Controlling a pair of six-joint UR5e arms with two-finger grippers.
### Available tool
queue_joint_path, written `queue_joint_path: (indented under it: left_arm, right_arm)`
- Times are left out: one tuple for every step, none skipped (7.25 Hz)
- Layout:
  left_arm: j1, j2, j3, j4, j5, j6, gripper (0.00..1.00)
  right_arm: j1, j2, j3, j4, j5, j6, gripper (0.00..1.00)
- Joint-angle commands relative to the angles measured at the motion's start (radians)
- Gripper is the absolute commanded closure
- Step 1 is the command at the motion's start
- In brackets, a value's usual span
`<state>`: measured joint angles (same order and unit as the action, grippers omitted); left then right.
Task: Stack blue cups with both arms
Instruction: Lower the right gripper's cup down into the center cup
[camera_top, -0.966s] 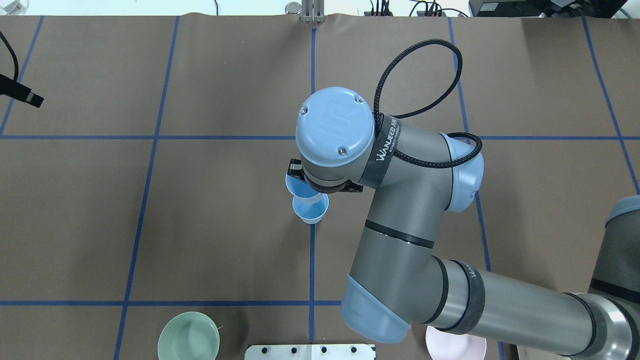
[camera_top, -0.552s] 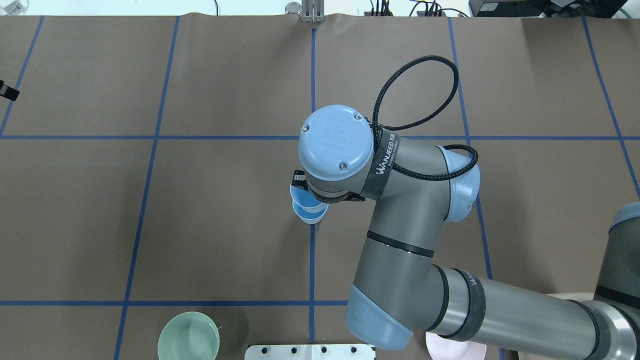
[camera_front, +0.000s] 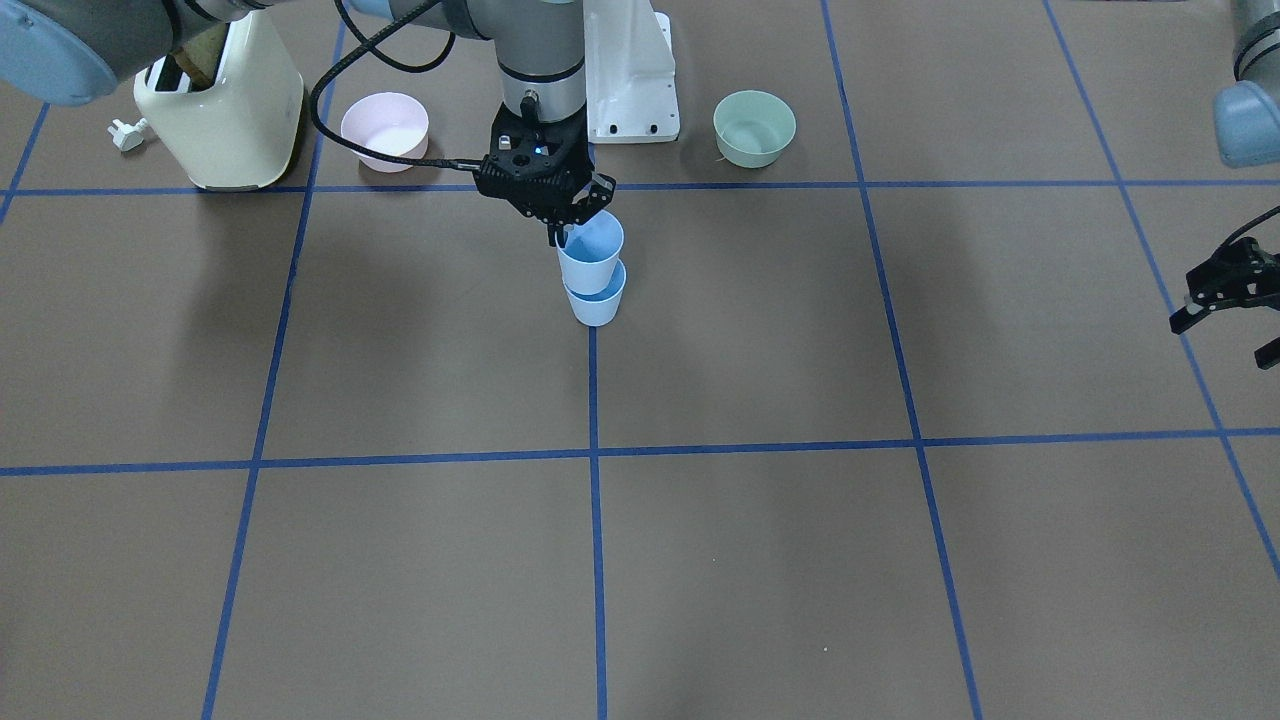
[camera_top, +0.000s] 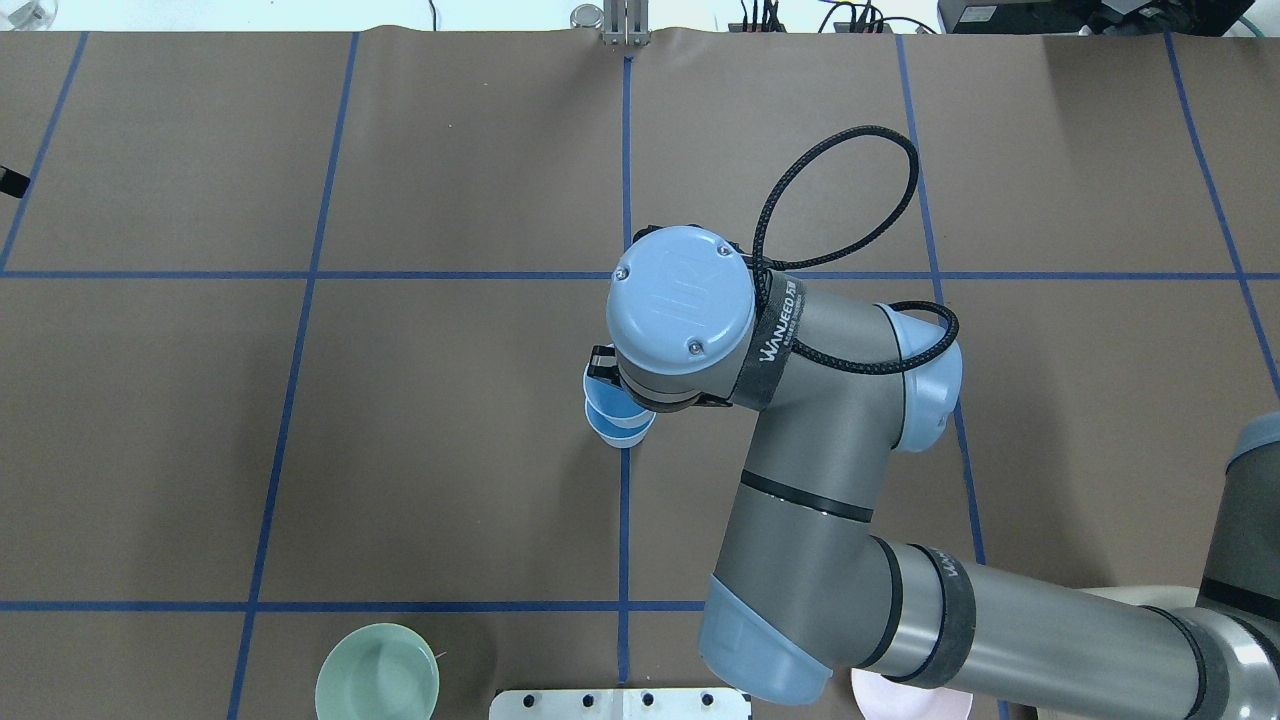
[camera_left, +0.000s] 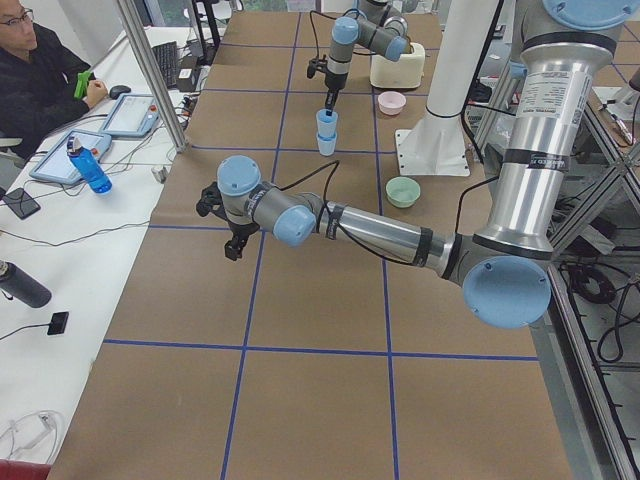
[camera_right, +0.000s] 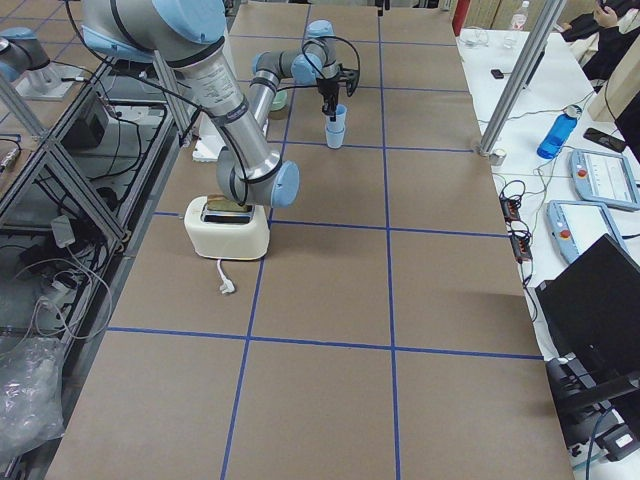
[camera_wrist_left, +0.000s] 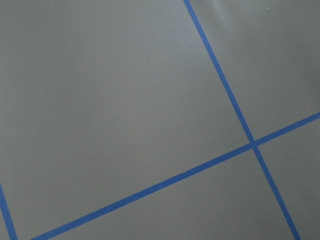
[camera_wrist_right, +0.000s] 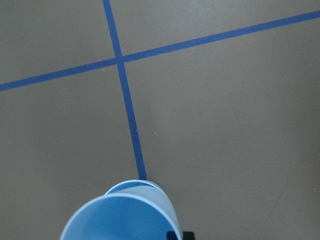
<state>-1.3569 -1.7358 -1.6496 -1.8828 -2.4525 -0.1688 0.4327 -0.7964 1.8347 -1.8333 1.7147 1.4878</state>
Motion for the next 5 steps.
queue_joint_path:
  left_arm:
    - [0.001,-0.001,0.001,0.001,0.001,0.000,0.03]
    - [0.001,-0.001,0.002,0.001,0.000,0.000,0.03]
    - [0.002,-0.001,0.002,0.001,0.003,0.000,0.03]
    - [0.002,-0.001,0.002,0.001,0.001,0.000,0.03]
    - [0.002,-0.001,0.004,0.001,0.001,0.000,0.03]
  right_arm:
    - [-0.008,0.002,0.000,0.000,-0.001,0.000,1.00]
    - [-0.009,0.005,0.001,0.002,-0.003,0.006,1.00]
    - [-0.009,0.005,0.000,0.011,-0.007,0.006,1.00]
    - [-0.009,0.005,0.000,0.031,-0.009,0.015,1.00]
    - [-0.009,0.006,0.001,0.032,-0.013,0.052,1.00]
